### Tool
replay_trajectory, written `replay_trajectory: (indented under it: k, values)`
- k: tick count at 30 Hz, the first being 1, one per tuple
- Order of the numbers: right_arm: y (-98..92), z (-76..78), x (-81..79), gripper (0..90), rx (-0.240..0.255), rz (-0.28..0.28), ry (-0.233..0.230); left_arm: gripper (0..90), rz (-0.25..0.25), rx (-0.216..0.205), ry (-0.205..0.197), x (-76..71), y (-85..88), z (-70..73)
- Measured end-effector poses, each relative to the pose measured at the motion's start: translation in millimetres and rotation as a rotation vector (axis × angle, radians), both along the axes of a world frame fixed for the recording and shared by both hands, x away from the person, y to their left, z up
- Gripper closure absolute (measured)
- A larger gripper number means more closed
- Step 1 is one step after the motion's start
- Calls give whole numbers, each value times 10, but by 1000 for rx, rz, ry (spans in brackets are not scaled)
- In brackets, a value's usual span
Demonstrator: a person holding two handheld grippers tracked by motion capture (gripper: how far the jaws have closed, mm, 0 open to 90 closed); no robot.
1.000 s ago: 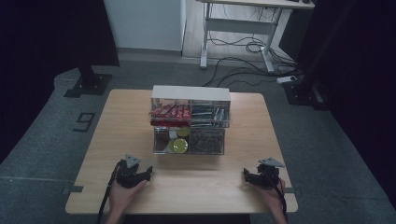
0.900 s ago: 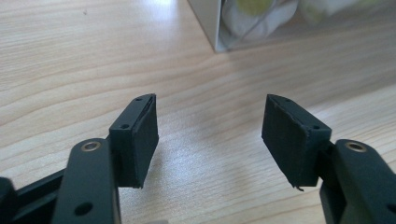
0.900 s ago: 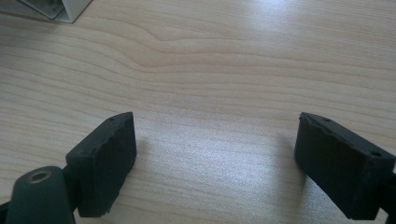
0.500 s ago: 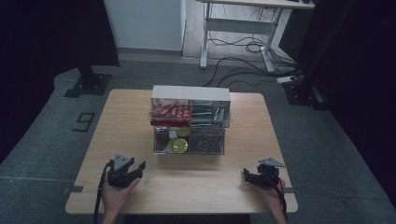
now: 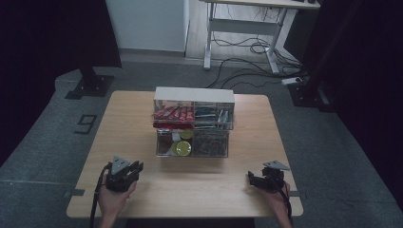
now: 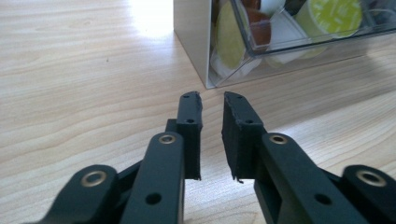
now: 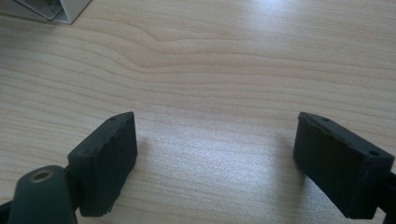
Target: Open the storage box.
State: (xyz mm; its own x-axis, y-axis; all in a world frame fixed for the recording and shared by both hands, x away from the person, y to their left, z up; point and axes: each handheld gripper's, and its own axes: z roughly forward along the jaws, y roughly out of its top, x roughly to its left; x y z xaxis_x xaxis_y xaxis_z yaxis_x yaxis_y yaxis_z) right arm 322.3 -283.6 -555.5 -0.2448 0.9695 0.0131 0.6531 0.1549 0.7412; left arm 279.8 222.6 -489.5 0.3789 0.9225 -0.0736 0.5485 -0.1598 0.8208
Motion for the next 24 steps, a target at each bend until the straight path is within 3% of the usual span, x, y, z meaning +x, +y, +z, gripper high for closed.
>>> replay_trajectory:
  k: [13, 24]
  values:
    - [-1, 0, 0, 140, 1, -3, 0, 899, -10, -33, 0, -59, 0, 157]
    - [-7, 1, -1, 148, 3, -15, 0, 900, -51, -69, -8, -81, -25, 292]
